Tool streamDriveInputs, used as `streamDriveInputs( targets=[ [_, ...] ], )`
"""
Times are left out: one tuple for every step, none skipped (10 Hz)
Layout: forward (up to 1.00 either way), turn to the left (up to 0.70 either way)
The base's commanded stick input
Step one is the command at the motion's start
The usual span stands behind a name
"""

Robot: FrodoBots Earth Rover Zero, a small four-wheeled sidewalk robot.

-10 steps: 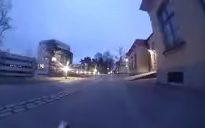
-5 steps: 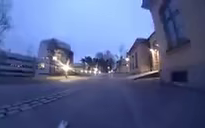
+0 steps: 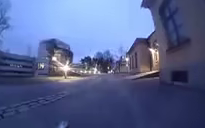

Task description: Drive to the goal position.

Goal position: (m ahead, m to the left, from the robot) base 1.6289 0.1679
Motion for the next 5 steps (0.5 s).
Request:
streamDriveInputs(
  targets=[
    [0.50,0.00],
    [0.50,0.00],
    [0.50,0.00],
    [0.50,0.00],
    [0.50,0.00]
  ],
)
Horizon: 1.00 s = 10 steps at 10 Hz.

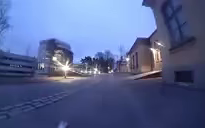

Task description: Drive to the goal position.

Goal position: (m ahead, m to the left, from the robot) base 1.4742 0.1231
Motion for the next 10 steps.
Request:
streamDriveInputs(
  targets=[
    [0.50,0.00],
    [0.50,0.00],
    [0.50,0.00],
    [0.50,0.00],
    [0.50,0.00],
    [0.50,0.00],
    [0.50,0.00],
    [0.50,0.00],
    [0.50,0.00],
    [0.50,0.00]
  ],
)
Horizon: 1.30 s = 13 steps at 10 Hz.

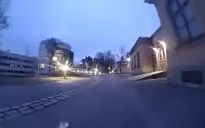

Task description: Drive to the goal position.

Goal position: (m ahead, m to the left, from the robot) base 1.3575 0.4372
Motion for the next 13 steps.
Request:
streamDriveInputs(
  targets=[
    [0.50,0.00],
    [0.50,0.00],
    [0.50,0.00],
    [0.50,0.00],
    [0.50,0.00],
    [0.50,0.00],
    [0.50,0.00],
    [0.50,0.00],
    [0.50,0.00],
    [0.50,0.00],
    [0.50,0.00],
    [0.50,0.00],
    [0.50,0.00]
  ],
)
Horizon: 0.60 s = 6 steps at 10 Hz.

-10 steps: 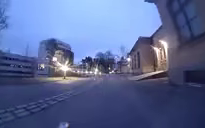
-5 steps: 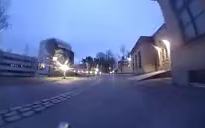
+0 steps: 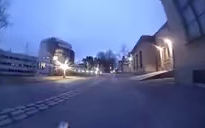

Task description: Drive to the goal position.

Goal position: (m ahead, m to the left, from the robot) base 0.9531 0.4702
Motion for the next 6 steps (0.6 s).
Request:
streamDriveInputs(
  targets=[
    [0.50,0.00],
    [0.50,0.00],
    [0.50,0.00],
    [0.50,0.00],
    [0.50,0.00],
    [0.50,0.00]
  ],
)
